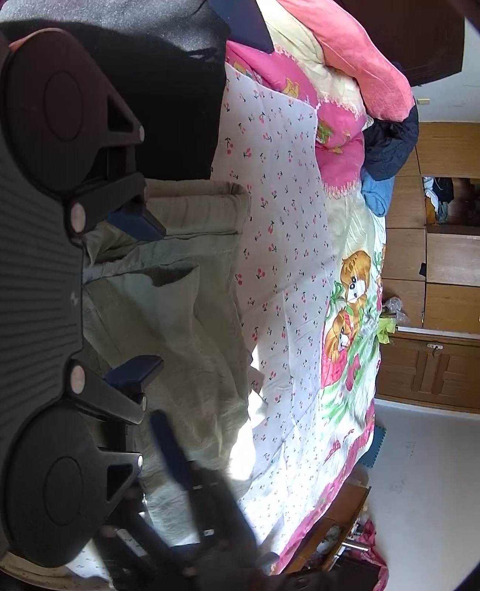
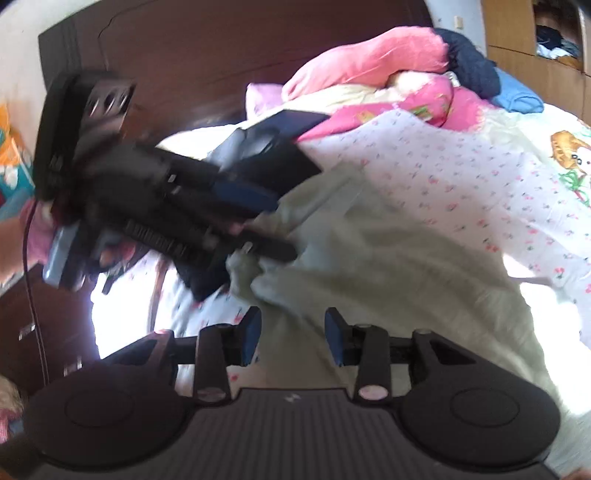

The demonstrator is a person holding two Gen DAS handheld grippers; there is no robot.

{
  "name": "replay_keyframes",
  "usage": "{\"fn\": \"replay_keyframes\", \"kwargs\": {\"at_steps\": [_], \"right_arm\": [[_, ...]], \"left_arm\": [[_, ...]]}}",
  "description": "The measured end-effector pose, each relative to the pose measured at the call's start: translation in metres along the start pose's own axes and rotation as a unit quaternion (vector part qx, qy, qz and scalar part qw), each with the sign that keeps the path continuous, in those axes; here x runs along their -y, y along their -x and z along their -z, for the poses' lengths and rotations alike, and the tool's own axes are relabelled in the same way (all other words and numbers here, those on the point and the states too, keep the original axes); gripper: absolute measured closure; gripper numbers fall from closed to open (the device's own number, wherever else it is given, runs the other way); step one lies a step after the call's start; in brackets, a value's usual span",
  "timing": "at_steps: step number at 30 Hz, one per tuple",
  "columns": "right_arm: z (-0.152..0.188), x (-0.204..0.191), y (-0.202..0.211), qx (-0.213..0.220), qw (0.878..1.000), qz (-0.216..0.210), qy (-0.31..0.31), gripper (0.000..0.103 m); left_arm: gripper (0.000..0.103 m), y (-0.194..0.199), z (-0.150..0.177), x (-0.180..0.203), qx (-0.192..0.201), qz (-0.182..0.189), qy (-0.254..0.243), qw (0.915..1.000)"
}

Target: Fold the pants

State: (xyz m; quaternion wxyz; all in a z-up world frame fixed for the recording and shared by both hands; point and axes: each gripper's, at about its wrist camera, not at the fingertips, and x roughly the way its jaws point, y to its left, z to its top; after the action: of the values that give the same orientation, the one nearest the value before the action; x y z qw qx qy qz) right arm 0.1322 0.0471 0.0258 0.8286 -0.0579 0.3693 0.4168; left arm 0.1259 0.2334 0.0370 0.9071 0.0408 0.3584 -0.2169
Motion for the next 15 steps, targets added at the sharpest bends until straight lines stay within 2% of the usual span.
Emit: {"fn": "replay_keyframes", "kwargs": {"at_steps": [3,6,8,11,14,15], "right_arm": [[-0.026,0.022,-0.001,0.028,0.999,0.024,-0.004,0.063],[-0.048,0.029,-0.033,-0.008,0.998,0.038,0.049,0.062],[-0.056,0.029,-0.058,-0.044,0.995,0.027,0.08,0.064],[-0.063,0.033,-0.087,-0.081,0.993,-0.006,0.089,0.063],[-0.066,0.036,-0.099,-0.092,0.992,-0.033,0.078,0.063],[-0.066,0.037,-0.104,-0.097,0.992,-0.028,0.077,0.063]], "left_arm": [[0.023,-0.002,0.007,0.005,-0.003,-0.004,-0.016,0.9999],[0.023,-0.008,0.011,0.01,-0.002,-0.003,-0.023,0.9997],[0.023,-0.011,0.013,0.013,-0.001,0.001,-0.027,0.9996],[0.023,-0.017,0.016,0.017,-0.002,-0.002,-0.036,0.9993],[0.023,-0.02,0.02,0.019,-0.003,0.0,-0.044,0.999],[0.023,-0.021,0.021,0.019,-0.004,0.003,-0.045,0.999]]}}
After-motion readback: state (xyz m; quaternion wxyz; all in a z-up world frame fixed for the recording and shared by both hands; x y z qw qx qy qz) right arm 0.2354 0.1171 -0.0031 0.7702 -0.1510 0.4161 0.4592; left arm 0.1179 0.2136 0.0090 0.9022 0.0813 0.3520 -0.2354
